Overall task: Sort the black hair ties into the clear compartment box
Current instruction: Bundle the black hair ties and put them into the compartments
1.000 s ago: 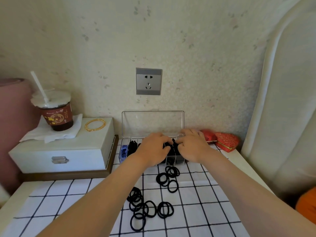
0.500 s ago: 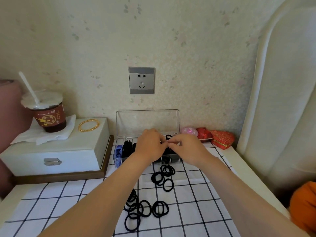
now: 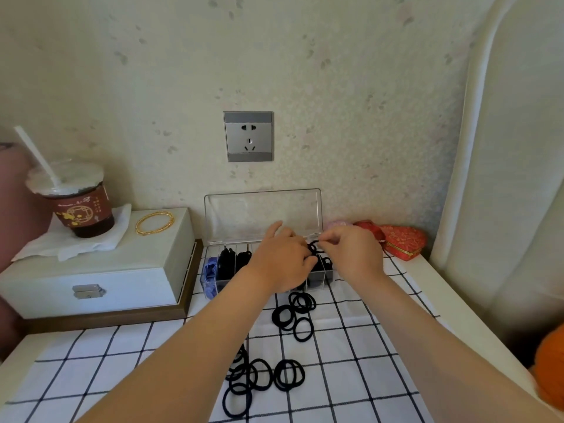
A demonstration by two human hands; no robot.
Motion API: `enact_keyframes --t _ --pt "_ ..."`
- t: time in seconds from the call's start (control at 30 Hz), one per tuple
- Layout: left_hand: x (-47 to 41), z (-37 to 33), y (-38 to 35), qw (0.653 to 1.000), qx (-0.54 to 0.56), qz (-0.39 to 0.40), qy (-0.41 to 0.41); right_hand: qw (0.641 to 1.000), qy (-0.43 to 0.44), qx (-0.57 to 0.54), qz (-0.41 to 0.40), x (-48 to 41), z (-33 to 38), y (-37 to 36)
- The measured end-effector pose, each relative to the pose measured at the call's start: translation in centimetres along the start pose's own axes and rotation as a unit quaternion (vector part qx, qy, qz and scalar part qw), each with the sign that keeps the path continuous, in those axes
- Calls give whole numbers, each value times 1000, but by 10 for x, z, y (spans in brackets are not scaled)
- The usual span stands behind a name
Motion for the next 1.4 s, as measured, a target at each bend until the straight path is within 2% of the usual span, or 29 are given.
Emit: enact_keyframes --t 0.07,0.17,0.27,0.37,0.43,0.53,0.6,0.7,0.8,0.9,1.0,1.2,1.3,1.4 --pt "-4 -1 0 999 -31 7 -11 995 60 82 24 0 4 -4" --pt "-11 2 -4 999 -37 31 -16 980 136 133 54 -4 2 -5" --pt "-13 8 -4 999 15 33 -6 971 133 161 116 -5 -1 -5" --pt "-8 15 -3 987 149 37 39 979 90 101 155 -8 -3 -4" --pt "-5 18 0 981 184 28 61 987 61 44 139 -10 -5 -1" --pt "3 14 9 982 178 -31 52 992 46 33 117 -11 -5 5" --pt "7 7 12 985 166 -45 20 989 84 53 105 -4 0 7" --pt "6 -1 2 995 98 -1 -19 970 151 137 132 10 5 2" --pt "3 -2 -5 998 58 7 -4 957 134 182 182 18 0 -5" --pt "-1 -2 -3 998 64 23 -1 966 122 147 173 18 -2 -4" --pt "0 4 3 990 137 25 25 975 117 111 152 14 -4 1" --pt "36 6 26 981 178 -75 28 982 160 29 93 32 26 19" --pt "64 6 35 978 168 -121 34 972 160 26 172 52 47 17" --pt "95 6 36 980 161 -114 31 956 133 23 261 71 51 2"
Point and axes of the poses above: each hand's wrist, its own x-axis away from the middle knuckle, its own y-axis out of the back of the hand, z = x × y, the point moved 4 cm from there along -x, towards the middle knuckle, and after that the axes turned 8 degrees about -x, right-handed, at the moved point
